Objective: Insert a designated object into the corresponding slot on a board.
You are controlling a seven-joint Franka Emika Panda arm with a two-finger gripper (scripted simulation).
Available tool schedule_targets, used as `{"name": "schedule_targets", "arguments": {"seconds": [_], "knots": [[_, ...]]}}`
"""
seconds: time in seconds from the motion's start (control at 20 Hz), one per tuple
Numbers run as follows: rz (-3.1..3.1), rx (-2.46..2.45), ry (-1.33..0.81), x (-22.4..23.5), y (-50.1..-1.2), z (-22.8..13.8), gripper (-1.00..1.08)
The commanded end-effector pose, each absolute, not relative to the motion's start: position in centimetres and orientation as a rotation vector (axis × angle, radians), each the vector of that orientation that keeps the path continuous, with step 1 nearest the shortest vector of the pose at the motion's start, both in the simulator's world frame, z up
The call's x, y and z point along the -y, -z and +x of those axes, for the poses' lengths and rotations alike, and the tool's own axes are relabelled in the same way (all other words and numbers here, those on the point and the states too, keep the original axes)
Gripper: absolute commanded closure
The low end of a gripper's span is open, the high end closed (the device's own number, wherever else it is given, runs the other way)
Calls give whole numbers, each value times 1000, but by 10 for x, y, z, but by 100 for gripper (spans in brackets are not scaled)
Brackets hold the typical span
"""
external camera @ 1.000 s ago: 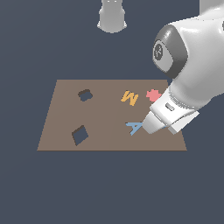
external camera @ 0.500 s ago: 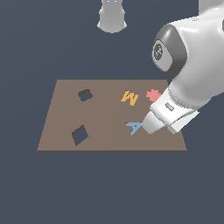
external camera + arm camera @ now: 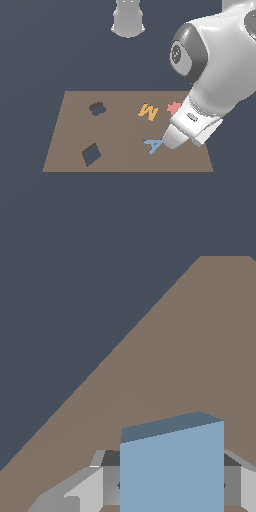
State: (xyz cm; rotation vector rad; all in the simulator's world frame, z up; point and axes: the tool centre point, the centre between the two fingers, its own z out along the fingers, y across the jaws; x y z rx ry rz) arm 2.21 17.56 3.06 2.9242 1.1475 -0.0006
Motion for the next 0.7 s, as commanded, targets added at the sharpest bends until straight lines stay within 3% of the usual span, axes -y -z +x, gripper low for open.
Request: {"name": "schedule_targets", "arguments": {"seconds": [0.0, 0.65], "knots": [[2895, -1220, 0, -173, -31, 15, 108], [2598, -1765, -1, -140, -33, -34, 108]]}}
